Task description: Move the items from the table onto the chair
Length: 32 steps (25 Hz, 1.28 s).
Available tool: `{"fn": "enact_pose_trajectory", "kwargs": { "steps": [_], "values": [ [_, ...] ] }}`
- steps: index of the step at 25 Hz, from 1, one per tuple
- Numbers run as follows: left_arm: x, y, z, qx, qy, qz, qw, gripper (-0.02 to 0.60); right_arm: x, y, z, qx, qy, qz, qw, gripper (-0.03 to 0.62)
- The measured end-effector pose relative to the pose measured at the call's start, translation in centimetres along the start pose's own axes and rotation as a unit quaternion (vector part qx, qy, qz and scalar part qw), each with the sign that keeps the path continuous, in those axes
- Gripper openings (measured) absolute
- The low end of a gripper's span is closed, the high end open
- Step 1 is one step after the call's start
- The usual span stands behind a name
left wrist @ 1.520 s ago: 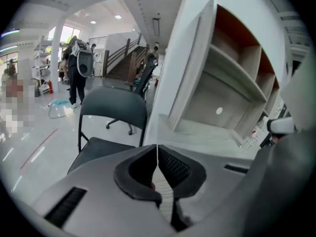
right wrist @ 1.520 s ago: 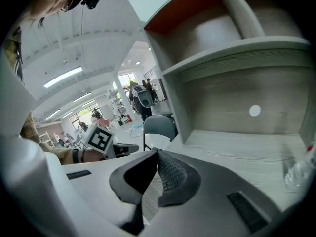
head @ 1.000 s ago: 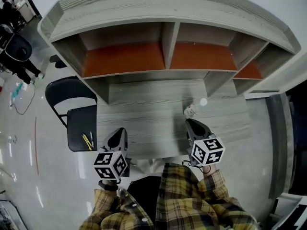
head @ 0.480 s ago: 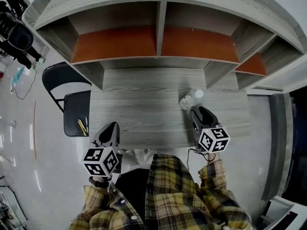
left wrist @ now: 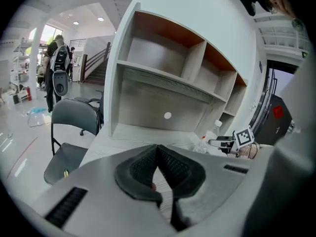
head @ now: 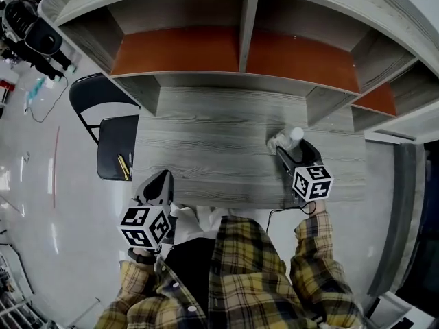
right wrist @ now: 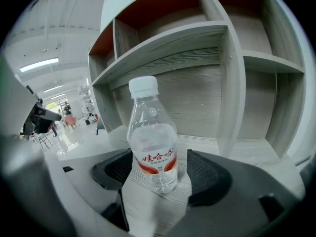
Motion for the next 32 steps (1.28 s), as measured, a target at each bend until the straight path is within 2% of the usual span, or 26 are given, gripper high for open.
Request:
{"fn": "enact_pose_trajectory", "kwargs": {
  "steps": [8, 16, 22, 26, 32],
  "values": [
    [-0.4, 0.1, 0.4, -0.010, 0.000, -0.016, 0.9998, 0.005, 2.2, -0.3, -0.1, -0.049, -0.004, -0.035, 0.998, 0.327],
    [-1.8, -1.7, 0.3, -0.029, 0.021, -0.055, 0.9979, 0.005, 2.5, -0.4, 0.0, -0.039, 0.004, -0.004, 0.999, 0.316],
    [-3.0, -3.7, -0.3, -0.043, 0.041, -0.086, 0.9945, 0.005, 1.1, -1.5, -0.1, -0.037, 0.000, -0.003, 0.999, 0.305],
    [-4.2, -5.6, -0.3, -0.055, 0.055, -0.109, 0.9910, 0.005, -0.2, -3.8, -0.7, -0.043, 0.006, -0.025, 0.999, 0.305],
    [-6.8, -9.1, 0.2, -0.078, 0.069, -0.141, 0.9845, 0.005, -0.6, -9.9, -2.2, -0.069, 0.003, -0.084, 0.994, 0.305]
  ]
}}
Point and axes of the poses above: the fingertips, and each gripper's own axes: x forward along the fingers, y to its right, z out of its underside, the point moved 7 cm from there along -x, backward along the fingers, and after that the axes turned 3 degrees about x, right-handed, at the moved point
